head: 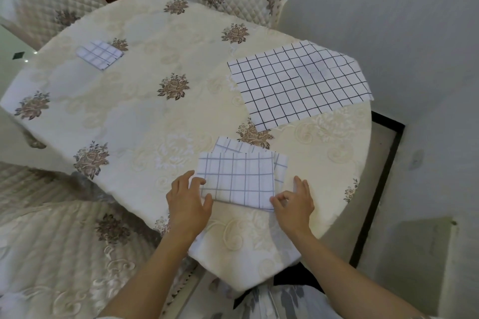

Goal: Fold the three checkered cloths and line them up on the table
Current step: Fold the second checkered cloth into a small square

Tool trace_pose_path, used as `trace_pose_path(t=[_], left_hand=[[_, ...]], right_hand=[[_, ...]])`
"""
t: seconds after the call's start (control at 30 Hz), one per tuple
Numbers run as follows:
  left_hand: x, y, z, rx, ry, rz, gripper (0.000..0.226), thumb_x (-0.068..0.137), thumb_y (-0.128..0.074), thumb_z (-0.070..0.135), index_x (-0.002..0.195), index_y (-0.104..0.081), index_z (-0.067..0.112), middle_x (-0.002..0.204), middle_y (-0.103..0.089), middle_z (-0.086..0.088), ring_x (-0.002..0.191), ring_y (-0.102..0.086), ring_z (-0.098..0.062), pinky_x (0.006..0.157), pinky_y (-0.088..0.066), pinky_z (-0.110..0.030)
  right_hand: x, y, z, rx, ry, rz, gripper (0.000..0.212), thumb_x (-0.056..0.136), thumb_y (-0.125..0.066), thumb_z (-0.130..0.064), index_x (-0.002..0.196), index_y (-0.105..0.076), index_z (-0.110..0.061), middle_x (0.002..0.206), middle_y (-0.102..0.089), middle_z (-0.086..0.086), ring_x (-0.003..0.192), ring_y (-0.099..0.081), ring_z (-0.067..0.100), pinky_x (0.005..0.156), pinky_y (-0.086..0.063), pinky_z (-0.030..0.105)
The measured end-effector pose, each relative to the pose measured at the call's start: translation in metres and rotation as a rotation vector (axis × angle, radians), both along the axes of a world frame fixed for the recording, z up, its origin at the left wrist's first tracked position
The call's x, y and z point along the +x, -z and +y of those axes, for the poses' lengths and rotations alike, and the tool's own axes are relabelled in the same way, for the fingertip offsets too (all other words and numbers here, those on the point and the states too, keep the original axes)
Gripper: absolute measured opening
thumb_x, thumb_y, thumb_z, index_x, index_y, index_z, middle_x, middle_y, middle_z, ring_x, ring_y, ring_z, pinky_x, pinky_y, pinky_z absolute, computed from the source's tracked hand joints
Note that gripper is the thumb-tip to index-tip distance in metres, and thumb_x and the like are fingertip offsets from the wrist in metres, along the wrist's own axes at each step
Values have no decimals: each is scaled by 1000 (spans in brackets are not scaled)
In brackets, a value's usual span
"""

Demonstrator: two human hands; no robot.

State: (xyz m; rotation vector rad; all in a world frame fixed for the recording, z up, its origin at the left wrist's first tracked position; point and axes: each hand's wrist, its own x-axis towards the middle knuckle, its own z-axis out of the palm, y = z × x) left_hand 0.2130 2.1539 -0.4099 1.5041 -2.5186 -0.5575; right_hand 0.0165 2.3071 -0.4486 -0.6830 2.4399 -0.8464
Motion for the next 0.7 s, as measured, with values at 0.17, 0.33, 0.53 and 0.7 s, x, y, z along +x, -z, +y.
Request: trace_pose_path(t=[0.17, 0.33, 0.53, 0.7], left_hand=[[0, -2, -1, -8, 6, -18, 28, 84, -68, 25, 111, -62, 21, 143, -45, -3, 133, -36, -28, 98, -36, -51], [-2, -4, -5, 27, 16, -28, 44, 82, -70, 29, 123, -56, 22, 145, -43, -1, 135, -32, -25, 101, -35, -49], [-10, -8, -26, 481, -236, 252, 95, 72, -85, 32, 147, -29, 18, 141, -47, -5, 122, -47, -23, 100, -44, -41], [-12, -6, -32, 640, -279, 221, 100, 72, -86, 29, 148, -24, 16, 133, -54, -7, 106, -50, -17, 89, -43, -31]], right_hand=[[2, 4, -2, -32, 86, 3, 16, 85, -68, -22, 69, -66, -17, 157, -27, 5, 148, -10, 18, 113, -10, 35], [1, 2, -5, -56, 151, -14, 29, 87, -65, -20, 60, -56, -17, 156, -31, 3, 147, -14, 17, 114, -13, 36], [-4, -1, 0, -96, 158, -31, 22, 87, -67, -23, 66, -63, -19, 155, -33, 5, 146, -17, 19, 113, -14, 37], [-8, -3, 9, -110, 123, -17, 21, 88, -68, -25, 67, -62, -24, 155, -31, 6, 147, -16, 20, 114, -12, 37]])
